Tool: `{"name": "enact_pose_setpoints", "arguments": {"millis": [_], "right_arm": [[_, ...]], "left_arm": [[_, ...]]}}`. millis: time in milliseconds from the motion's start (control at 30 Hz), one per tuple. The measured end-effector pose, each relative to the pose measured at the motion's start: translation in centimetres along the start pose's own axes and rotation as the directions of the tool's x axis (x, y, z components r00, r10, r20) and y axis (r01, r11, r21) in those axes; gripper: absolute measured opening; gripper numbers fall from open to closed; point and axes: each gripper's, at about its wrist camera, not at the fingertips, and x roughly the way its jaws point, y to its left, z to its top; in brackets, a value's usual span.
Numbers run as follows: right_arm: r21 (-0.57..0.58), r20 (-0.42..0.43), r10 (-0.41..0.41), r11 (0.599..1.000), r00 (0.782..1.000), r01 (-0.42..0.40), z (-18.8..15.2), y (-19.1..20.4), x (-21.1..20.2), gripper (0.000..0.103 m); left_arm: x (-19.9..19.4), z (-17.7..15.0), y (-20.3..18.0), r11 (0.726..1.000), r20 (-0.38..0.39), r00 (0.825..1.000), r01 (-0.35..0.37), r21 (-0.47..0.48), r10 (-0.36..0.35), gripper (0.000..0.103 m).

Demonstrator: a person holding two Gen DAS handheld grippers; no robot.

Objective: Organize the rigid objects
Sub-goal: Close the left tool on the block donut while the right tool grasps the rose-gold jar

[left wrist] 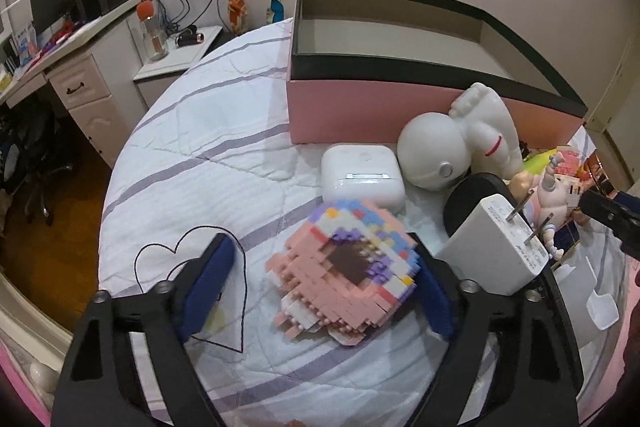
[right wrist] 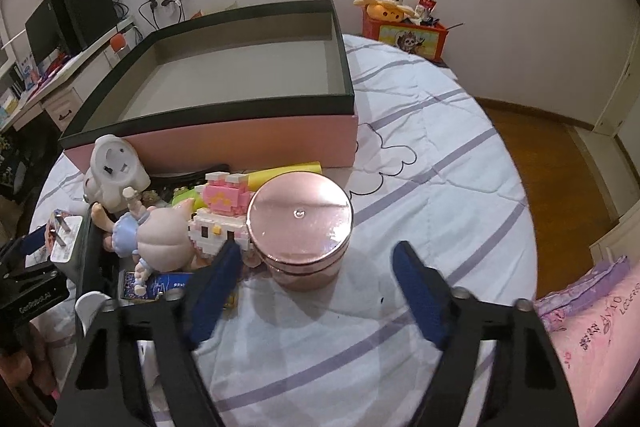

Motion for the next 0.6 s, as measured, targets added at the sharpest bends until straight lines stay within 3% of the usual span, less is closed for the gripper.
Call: {"name": "enact_pose_setpoints", "arguments": {"millis": [100,333,533,600], "right_arm": [[0.020,0.000,0.029,0.999,1.000,-0.029,0.1,-0.5,0.3,0.072],[0.072,0.009,0.098,0.992,0.995,-0.099,0.6,-1.6,0.8,0.066],[0.084,0.018,0.096,0.992,0.995,-0.098,1.1,-1.8,1.8,0.066],[0.076,0.017,0.098,0.992,0.995,-0.099,1.1,-1.7,2.3,0.060]], "left_arm": [[-0.3,0.0,0.2,1.000,0.005,1.000,0.021,-0.005,-0.021,0.063],[-0.7,-0.2,0.5,0.998,0.005,0.999,0.054,-0.021,-0.054,0.063],[-0.9,-0.3,0.3,0.998,0.003,0.998,0.059,-0.023,-0.059,0.063],[-1.0,-0.2,0.4,0.997,0.004,0.998,0.064,-0.029,-0.064,0.063]]}}
